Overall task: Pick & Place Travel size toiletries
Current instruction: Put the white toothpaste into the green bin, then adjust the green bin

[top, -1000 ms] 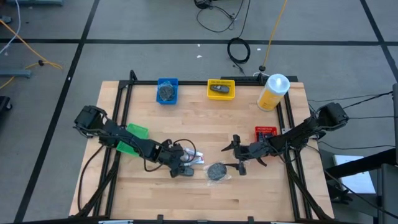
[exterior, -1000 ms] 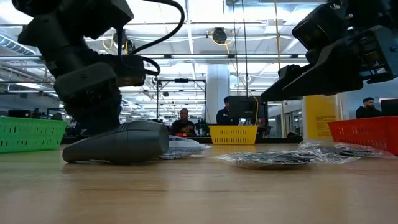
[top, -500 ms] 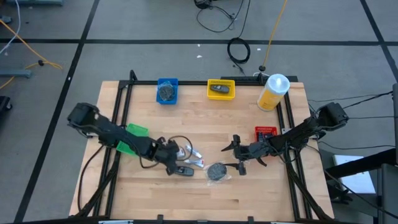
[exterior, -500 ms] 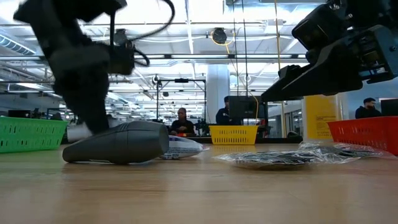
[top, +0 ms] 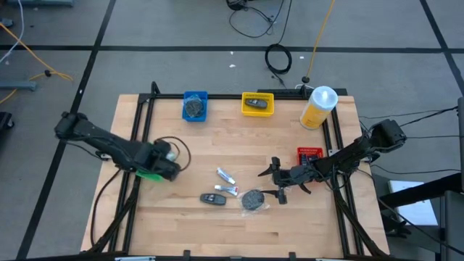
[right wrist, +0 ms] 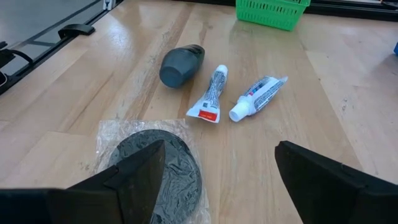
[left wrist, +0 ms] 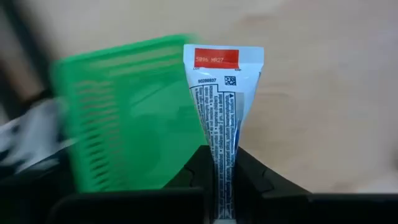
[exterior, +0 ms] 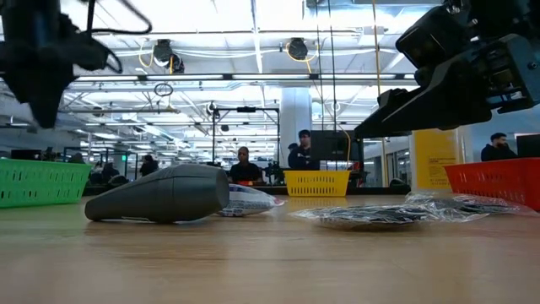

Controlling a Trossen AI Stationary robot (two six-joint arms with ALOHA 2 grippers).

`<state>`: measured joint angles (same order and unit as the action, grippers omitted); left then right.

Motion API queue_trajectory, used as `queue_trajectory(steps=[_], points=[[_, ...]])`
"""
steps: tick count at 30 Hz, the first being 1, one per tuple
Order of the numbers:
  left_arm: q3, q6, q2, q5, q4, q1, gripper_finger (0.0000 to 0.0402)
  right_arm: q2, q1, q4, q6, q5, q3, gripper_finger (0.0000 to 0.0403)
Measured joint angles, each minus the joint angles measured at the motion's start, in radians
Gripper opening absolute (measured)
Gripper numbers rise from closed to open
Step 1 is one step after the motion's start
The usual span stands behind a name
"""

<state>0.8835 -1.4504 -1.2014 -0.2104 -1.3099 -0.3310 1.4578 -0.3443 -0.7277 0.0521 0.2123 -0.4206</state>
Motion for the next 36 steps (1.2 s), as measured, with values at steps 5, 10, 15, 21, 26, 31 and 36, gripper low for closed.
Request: queue_trajectory(steps=[5, 10, 15, 21, 26, 31, 36], points=[[-0.051, -0.047, 0.005, 0.004, -0.043, 0.056, 0.0014, 0.0, 0.0, -0.001, 0.0, 0.0, 0.0, 0.0293], [-0.132, -0.021, -0.013, 0.058, -0.016, 0.124, 0.0013, 0.0, 0.0, -0.001, 0.001, 0.0, 0.0, 0.0293], [-0.135, 0.014, -0.029, 0.062, -0.006, 0.163, 0.0039, 0.0, 0.0, -0.003, 0.004, 0.0, 0.0, 0.0293], [-0.136, 0.035, -0.037, 0.086, -0.005, 0.204, 0.006, 0.0, 0.0, -0.004, 0.008, 0.0, 0.0, 0.0293], [-0.136, 0.054, -0.037, 0.103, -0.006, 0.237, 0.0062, 0.0, 0.0, -0.005, 0.008, -0.002, 0.0, 0.0293], [-0.136, 0.083, -0.037, 0.116, -0.007, 0.268, 0.0062, 0.0, 0.0, -0.002, 0.008, -0.003, 0.0, 0.0293], [-0.136, 0.111, -0.037, 0.108, -0.003, 0.261, 0.0062, 0.0, 0.0, -0.002, 0.008, -0.003, 0.0, 0.0293]])
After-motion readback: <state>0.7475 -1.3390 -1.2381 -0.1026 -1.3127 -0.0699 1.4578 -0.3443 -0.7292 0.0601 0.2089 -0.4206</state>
